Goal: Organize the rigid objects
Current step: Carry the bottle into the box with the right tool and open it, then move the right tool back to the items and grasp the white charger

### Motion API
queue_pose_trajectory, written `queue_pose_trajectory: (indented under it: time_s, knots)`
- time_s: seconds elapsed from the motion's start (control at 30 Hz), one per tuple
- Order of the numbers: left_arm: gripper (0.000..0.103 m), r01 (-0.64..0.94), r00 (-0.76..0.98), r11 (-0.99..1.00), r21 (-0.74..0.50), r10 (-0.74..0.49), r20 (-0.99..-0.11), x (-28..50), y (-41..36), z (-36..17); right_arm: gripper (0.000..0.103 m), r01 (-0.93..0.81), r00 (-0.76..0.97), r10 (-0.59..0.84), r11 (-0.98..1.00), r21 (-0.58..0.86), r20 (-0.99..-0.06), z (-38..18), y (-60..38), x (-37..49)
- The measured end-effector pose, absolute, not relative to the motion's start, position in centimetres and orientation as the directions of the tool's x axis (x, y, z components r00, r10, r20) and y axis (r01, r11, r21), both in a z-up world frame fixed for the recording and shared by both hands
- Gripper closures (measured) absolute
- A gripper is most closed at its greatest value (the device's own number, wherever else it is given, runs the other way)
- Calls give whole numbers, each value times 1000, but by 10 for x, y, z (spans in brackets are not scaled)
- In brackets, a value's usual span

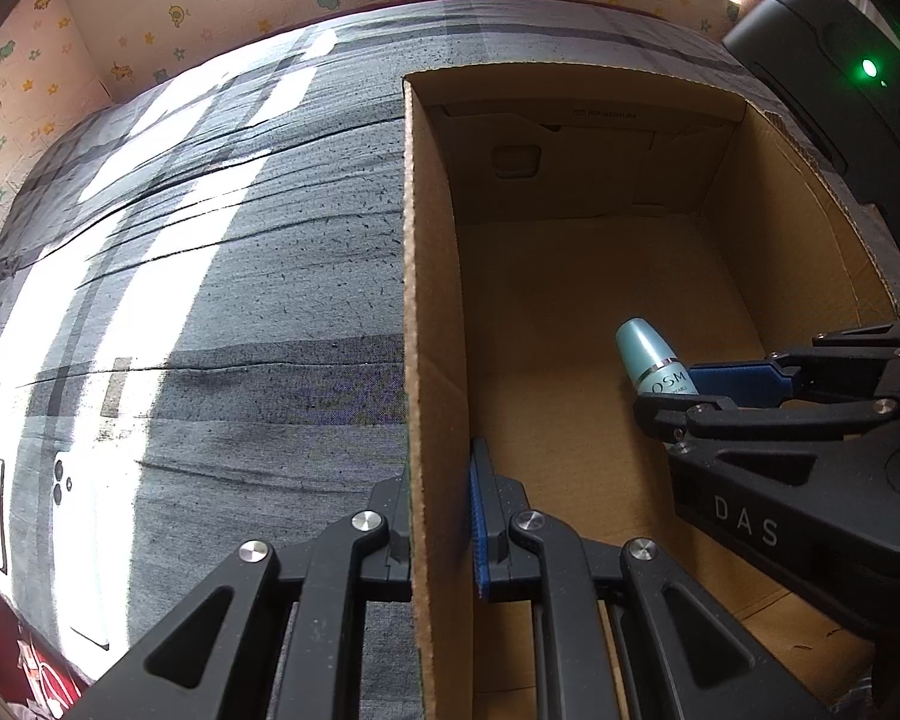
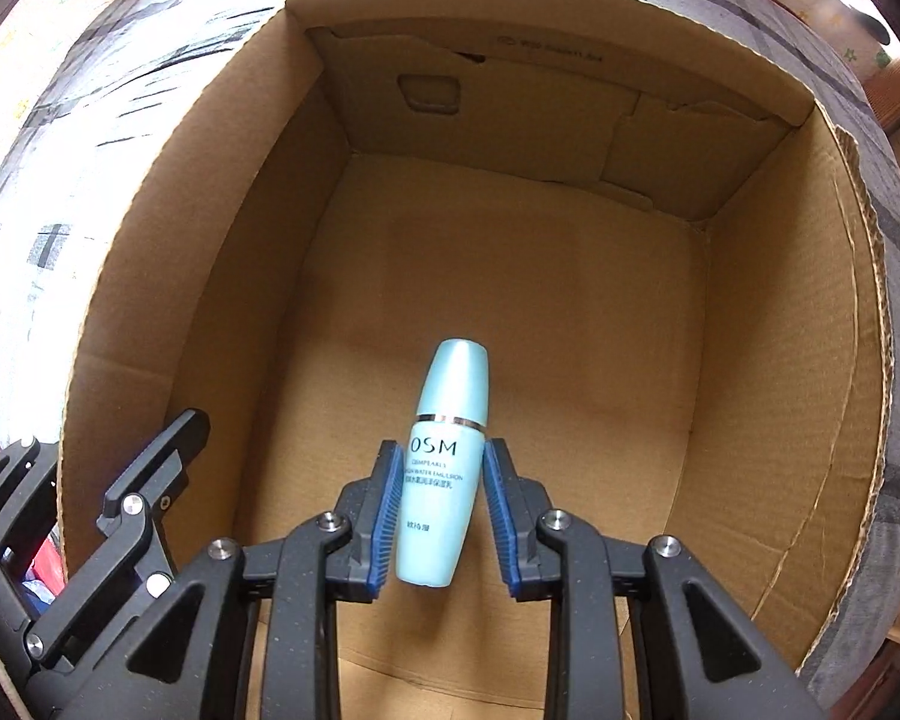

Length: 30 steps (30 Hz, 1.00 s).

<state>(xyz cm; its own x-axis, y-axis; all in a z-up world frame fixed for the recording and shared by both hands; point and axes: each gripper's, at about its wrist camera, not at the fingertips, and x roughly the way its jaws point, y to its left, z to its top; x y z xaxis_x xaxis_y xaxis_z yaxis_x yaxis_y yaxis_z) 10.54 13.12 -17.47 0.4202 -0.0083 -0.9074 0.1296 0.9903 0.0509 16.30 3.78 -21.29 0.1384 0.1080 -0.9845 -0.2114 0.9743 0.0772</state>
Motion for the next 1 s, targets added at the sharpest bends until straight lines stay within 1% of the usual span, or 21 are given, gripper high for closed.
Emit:
queue_pose_trajectory:
  time_s: [0.13,0.17,0.23,0.27,0.3,0.47,0.6,0.83,1.0]
  knots:
    - [90,130,421,990,55,-5,-907,105,130,-175,73,-214,143,116,973,84,-983,-210,32,163]
    - [90,130,422,990,54,-6,-907,105,130,-176,70,-215,145,118,973,85,-982,-210,32,163]
    - [90,128,421,990,53,-6,-907,105,130,-176,61,-216,155,113,973,78,-981,-210,31,161]
    - [90,128,421,990,53,-6,-907,105,130,-176,52,-219,166,108,973,71,-980,-208,31,160]
    - [90,128,421,990,52,-7,-907,105,130,-176,47,-222,182,104,973,62,-978,-206,30,159]
    - [90,127,421,990,56,-3,-907,105,130,-176,43,-240,226,80,970,24,-971,-195,28,156]
    - [90,126,421,990,57,-1,-907,105,129,-175,32,-237,247,82,971,21,-966,-187,25,150]
    - [90,126,419,990,61,3,-908,106,128,-175,31,-230,272,86,973,22,-958,-177,14,141]
    - [90,125,419,990,63,4,-908,107,128,-175,31,-229,291,100,973,32,-952,-157,4,136]
